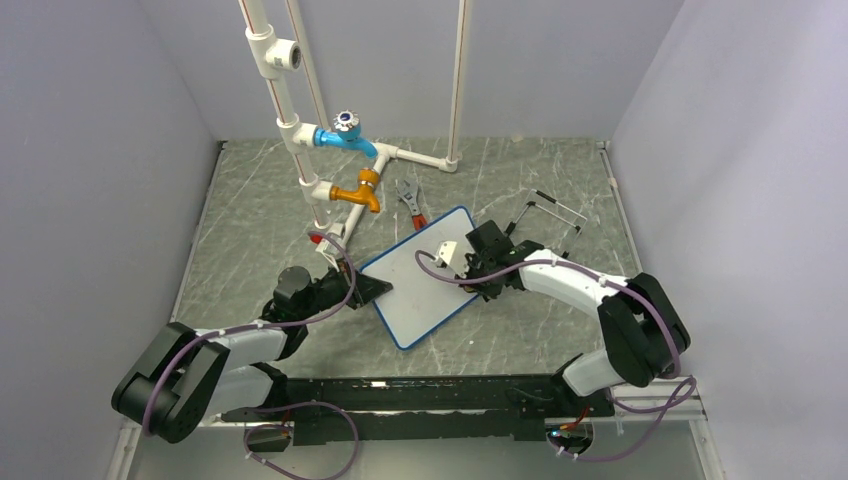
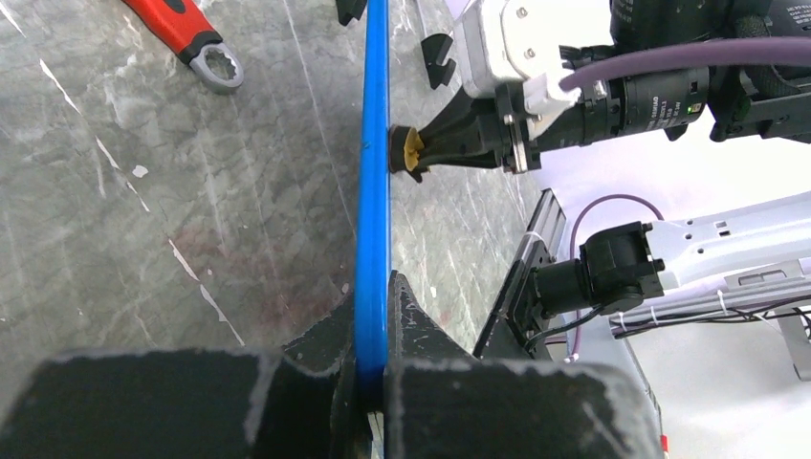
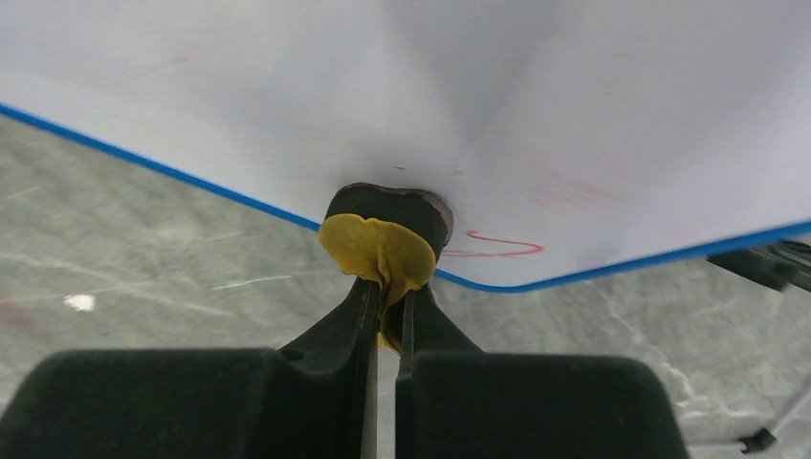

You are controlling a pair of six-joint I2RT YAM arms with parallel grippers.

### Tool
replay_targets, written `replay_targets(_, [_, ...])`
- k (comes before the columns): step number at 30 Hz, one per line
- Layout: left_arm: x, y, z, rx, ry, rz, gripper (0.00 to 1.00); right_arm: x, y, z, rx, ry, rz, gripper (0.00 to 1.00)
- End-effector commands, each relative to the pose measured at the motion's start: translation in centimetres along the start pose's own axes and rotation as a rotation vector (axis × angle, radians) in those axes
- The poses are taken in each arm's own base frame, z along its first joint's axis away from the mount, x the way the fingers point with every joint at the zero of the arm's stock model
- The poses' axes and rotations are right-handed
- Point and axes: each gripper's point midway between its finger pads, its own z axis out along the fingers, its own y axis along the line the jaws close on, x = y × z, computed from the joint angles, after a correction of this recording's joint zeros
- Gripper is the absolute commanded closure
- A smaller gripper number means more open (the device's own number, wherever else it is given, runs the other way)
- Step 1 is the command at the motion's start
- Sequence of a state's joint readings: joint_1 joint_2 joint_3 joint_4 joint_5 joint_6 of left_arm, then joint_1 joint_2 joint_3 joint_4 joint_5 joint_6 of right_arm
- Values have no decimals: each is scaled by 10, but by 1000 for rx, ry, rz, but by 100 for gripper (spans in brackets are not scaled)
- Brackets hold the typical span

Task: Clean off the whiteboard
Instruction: Erase the whiteboard at the center of the board.

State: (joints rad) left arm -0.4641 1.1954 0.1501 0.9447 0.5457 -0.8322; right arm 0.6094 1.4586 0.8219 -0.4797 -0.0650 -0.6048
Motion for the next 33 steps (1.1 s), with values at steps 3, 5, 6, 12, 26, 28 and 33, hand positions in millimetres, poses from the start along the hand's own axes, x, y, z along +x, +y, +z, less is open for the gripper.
replay_targets(3, [-8, -37, 1, 174, 1, 57, 100, -28, -11, -2, 55, -96, 78, 100])
replay_targets(5, [-7, -36, 1, 173, 0, 55, 100, -26, -41, -8, 210, -101, 163, 100])
replay_targets(6, [-7, -36, 1, 174, 0, 55, 100, -22, -54, -11, 272, -101, 200, 100])
replay_targets(12, [-9, -36, 1, 163, 2, 66, 100, 8, -75, -12, 345, -17, 249, 100])
replay_targets(26, [-11, -36, 1, 157, 3, 78, 100, -16, 24, -2, -168, -66, 1, 100])
replay_targets(28, [-10, -38, 1, 168, 7, 77, 100, -25, 6, 0, -80, -82, 67, 100])
replay_targets(33, [-8, -37, 1, 171, 6, 70, 100, -8, -71, -13, 293, -80, 286, 100])
